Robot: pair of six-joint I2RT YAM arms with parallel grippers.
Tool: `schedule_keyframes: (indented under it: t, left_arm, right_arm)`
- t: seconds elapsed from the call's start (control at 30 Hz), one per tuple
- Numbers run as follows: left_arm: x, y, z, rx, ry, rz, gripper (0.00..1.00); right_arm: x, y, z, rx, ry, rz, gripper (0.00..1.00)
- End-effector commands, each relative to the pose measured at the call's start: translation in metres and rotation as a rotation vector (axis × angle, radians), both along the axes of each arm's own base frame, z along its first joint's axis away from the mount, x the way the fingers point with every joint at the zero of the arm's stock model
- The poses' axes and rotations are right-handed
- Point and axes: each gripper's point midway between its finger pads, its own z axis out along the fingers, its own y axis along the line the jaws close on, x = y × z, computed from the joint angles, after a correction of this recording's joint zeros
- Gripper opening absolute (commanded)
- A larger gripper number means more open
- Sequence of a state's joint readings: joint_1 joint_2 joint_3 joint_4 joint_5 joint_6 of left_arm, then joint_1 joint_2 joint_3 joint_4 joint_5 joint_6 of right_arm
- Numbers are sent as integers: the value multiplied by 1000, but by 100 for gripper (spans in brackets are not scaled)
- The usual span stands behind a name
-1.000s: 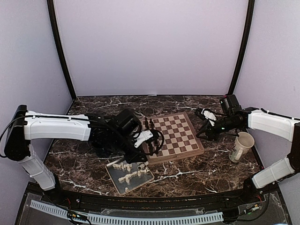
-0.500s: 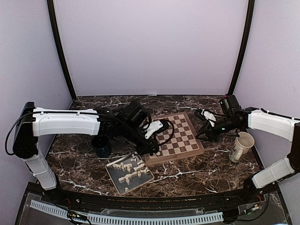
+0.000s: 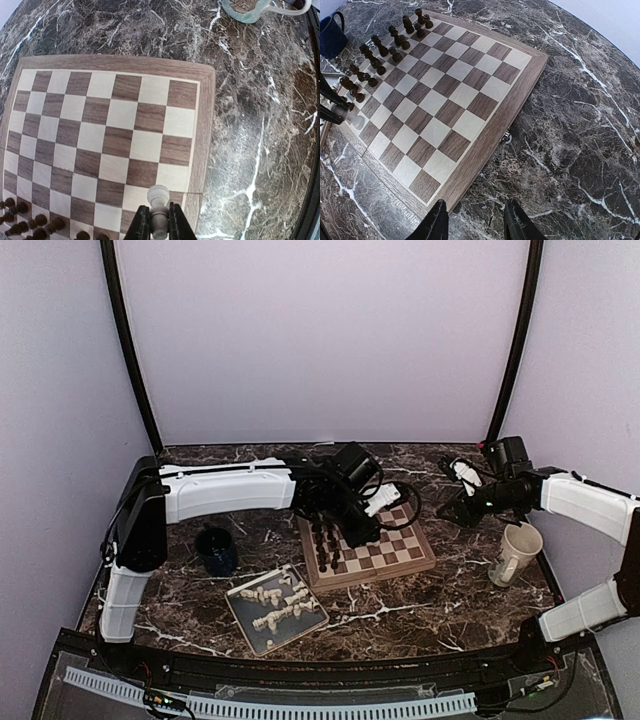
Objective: Set up the chess pieces on the board
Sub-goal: Place the bishop on the chessboard.
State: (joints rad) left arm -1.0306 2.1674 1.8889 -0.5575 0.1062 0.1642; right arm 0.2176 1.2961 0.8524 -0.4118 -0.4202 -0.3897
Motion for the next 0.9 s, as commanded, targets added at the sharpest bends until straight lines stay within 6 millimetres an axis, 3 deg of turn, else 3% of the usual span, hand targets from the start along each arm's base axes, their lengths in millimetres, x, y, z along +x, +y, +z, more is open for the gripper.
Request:
schedule_keyframes:
  t: [0.0,0.33,0.5,0.6,0.73,0.87]
  left_arm:
    - [9,-10,0,31,-47,-29,2]
    - [23,-24,-29,63,-63,-23,2]
    - [24,-30,-33,56,-56,-30,16]
    - [24,-35,-22,26,-51,-23,28]
    - [25,-38,11,-34,-59,-16,42]
    - [28,-23,45,-81,-56,10,48]
  right_arm:
    - [9,-1,6,8,-25,-26,39]
    - [9,-2,-1,-2,-7,-21,40]
    - [8,0,-3,7,5,-8,40]
    - [5,3,-3,17,12,11,40]
    - [4,8,2,26,3,48,41]
    - [0,16,7,22,-7,100,42]
